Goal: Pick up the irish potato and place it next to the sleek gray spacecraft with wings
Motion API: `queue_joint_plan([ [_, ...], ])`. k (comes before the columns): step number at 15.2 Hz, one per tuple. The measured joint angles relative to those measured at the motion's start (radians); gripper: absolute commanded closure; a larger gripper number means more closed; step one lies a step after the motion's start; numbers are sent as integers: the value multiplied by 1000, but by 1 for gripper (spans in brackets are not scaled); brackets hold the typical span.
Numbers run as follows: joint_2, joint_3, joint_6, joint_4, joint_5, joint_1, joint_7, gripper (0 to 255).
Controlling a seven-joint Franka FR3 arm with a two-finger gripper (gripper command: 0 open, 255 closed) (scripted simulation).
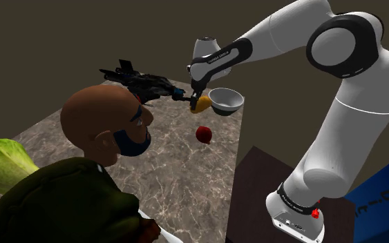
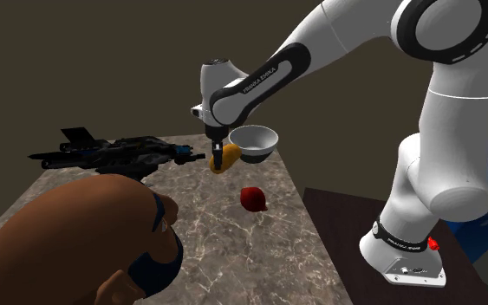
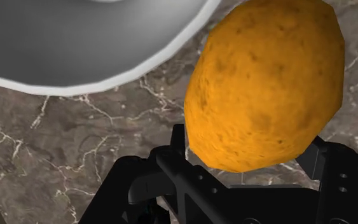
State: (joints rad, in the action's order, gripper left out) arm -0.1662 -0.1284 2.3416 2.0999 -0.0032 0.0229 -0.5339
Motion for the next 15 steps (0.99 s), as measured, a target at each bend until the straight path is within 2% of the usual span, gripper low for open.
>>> queue_joint_plan([
  [4, -3, 0, 1, 0, 1, 0, -1, 255],
  [5, -3, -1, 1, -1, 1, 0, -1, 0],
  [11, -8, 1, 0, 4, 2, -1, -2, 0],
  [15, 52, 0, -84, -21, -7, -4, 2, 0],
])
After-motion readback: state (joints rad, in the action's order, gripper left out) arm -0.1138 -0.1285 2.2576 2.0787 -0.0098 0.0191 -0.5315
